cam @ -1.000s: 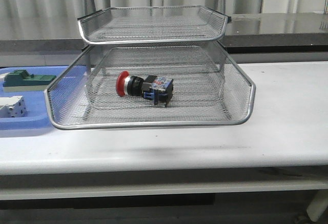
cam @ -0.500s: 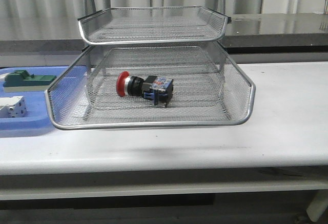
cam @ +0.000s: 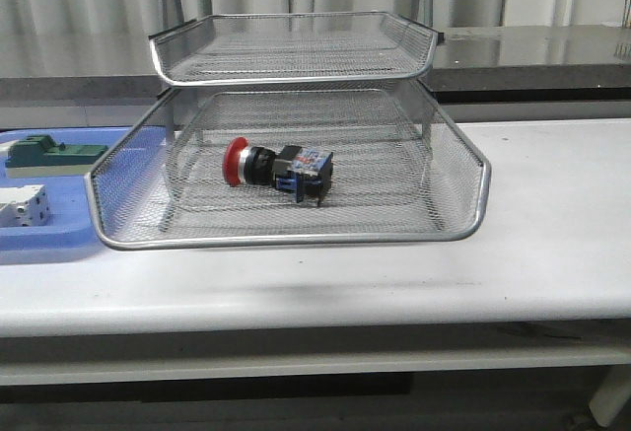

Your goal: Place button on rack with both arms

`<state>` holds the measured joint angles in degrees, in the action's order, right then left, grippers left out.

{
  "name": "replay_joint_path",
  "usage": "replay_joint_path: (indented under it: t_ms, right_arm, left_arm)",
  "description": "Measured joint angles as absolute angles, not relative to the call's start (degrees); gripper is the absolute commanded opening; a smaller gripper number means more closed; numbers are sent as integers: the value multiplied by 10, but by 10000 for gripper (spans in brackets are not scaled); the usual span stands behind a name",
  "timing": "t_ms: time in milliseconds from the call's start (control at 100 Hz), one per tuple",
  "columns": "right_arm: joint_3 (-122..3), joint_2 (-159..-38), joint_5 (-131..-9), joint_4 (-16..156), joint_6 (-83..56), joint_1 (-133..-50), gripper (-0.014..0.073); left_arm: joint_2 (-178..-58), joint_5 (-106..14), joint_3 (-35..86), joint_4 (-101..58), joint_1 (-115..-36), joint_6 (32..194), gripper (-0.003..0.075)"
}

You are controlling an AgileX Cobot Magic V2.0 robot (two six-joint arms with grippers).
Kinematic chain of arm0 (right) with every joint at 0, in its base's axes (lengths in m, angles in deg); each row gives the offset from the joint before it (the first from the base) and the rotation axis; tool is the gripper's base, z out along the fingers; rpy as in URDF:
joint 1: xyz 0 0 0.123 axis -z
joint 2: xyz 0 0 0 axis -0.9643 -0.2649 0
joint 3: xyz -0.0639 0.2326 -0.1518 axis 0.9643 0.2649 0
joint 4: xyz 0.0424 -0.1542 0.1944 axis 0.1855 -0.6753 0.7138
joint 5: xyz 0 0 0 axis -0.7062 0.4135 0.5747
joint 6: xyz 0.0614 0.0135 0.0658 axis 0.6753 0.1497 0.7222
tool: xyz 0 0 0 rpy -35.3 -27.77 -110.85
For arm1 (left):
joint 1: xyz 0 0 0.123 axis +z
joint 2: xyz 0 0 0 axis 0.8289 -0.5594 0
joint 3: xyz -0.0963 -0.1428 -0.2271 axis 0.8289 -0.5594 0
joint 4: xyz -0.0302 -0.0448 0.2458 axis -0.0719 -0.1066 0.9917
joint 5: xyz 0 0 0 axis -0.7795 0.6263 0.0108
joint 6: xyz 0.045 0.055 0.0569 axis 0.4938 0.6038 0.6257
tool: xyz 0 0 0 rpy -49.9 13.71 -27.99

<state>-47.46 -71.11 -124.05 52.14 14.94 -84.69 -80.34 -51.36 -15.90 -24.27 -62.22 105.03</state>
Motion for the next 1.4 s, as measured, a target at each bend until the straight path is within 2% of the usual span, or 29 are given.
replay_joint_path:
  t_ms: [80, 180, 330, 490, 1400]
  right_arm:
    - [-475, -711, -1240, 521, 148, -847, -67]
    - [-475, -711, -1240, 521, 148, -847, -67]
    - [-475, -711, -1240, 521, 148, -847, -67]
    - [-475, -711, -1240, 521, 148, -847, -67]
    - [-475, -711, -1240, 521, 148, -847, -67]
  left_arm:
    - [-803, -514, -160, -243, -622, 1050, 397]
    - [-803, -514, -160, -243, -622, 1050, 322]
    - [-803, -515, -160, -243, -622, 1050, 139]
    - [-803, -515, -160, -244, -622, 1050, -20]
    - [-803, -515, -160, -244, -622, 1050, -20]
